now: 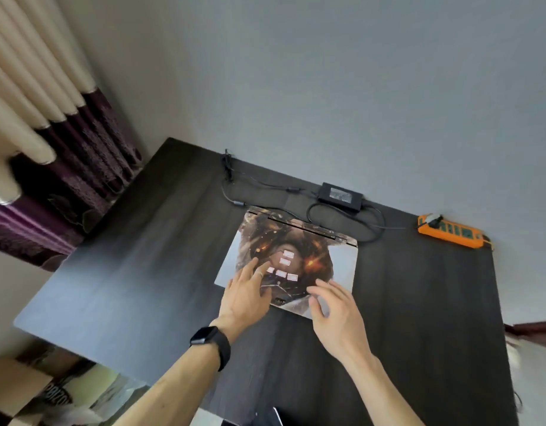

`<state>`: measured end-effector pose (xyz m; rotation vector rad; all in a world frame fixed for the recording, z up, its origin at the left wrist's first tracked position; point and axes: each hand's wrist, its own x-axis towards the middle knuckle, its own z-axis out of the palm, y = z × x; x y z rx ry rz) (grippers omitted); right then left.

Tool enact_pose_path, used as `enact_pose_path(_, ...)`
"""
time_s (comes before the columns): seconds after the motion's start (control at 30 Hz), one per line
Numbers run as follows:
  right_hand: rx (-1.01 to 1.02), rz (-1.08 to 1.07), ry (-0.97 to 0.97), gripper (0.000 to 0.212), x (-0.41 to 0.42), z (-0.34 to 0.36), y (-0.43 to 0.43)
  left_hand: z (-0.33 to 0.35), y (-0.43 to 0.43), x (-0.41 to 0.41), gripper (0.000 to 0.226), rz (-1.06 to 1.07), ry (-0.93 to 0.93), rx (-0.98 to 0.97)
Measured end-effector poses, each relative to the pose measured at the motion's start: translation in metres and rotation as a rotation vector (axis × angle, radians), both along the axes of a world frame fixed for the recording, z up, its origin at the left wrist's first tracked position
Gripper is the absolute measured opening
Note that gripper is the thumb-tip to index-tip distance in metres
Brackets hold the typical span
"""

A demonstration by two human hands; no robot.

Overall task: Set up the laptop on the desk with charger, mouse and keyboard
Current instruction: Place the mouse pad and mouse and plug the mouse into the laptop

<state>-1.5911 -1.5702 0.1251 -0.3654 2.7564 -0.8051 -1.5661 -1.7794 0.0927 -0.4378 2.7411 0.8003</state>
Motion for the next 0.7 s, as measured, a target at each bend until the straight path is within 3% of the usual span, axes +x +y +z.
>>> enact_pose_path(0.3,-0.222,0.447,0.158,0.03,0.08,0.043,-0.06,0.055,-0.045,0.165,0.057,0.434,0.236,-0.126)
enact_pose_path(0.7,-0.255,0.919,0.069,0.031,0.223,0.056,-0.182,0.054,-0.094,0.399,0.056,0.943,0.175,-0.178)
